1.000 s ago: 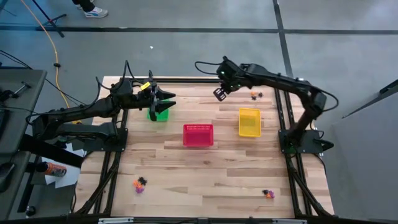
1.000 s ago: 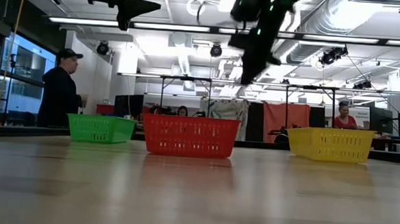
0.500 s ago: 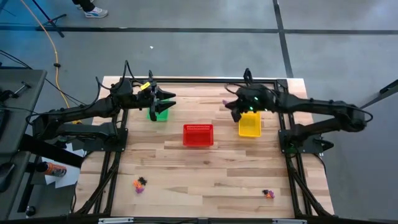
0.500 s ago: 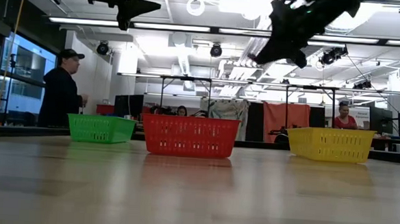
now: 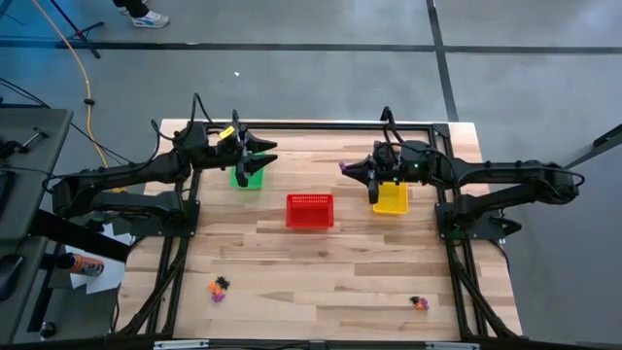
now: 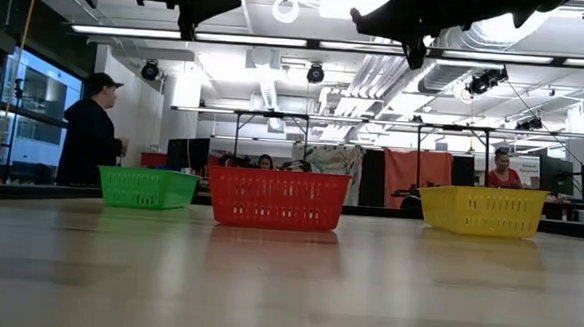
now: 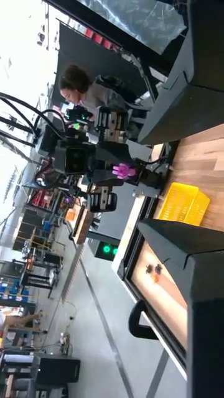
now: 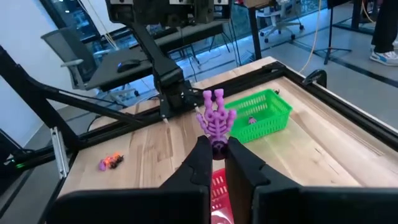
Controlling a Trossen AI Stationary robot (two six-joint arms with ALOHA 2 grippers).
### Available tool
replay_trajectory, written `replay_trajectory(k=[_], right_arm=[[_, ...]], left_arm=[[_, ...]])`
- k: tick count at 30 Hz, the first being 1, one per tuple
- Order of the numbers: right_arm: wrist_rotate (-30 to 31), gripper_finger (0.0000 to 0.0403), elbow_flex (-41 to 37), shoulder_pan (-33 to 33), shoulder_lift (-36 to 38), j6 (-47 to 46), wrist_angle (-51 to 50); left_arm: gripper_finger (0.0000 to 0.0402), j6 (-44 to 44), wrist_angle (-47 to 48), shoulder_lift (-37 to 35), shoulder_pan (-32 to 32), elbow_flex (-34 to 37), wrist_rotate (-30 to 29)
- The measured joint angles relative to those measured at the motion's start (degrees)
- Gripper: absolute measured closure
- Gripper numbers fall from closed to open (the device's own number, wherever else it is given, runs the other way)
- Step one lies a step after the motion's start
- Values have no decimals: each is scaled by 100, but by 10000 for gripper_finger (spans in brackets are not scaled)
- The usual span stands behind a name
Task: Sort Halloween decoration
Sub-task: Put the purple skeleton toy into the green bin
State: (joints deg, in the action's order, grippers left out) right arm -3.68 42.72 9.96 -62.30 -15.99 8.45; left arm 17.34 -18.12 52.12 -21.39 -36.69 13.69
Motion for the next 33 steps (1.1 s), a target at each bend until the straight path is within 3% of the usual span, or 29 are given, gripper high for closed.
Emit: replay_trajectory(k=[23,33], right_arm=[[-4,389,0,2,-7,-53,210],[-350,389,1249,2,-1255,639,295]], left_arm=[[205,-256,-1,5,4,0,4],[205,-261,-1620,1027,101,-9,114]])
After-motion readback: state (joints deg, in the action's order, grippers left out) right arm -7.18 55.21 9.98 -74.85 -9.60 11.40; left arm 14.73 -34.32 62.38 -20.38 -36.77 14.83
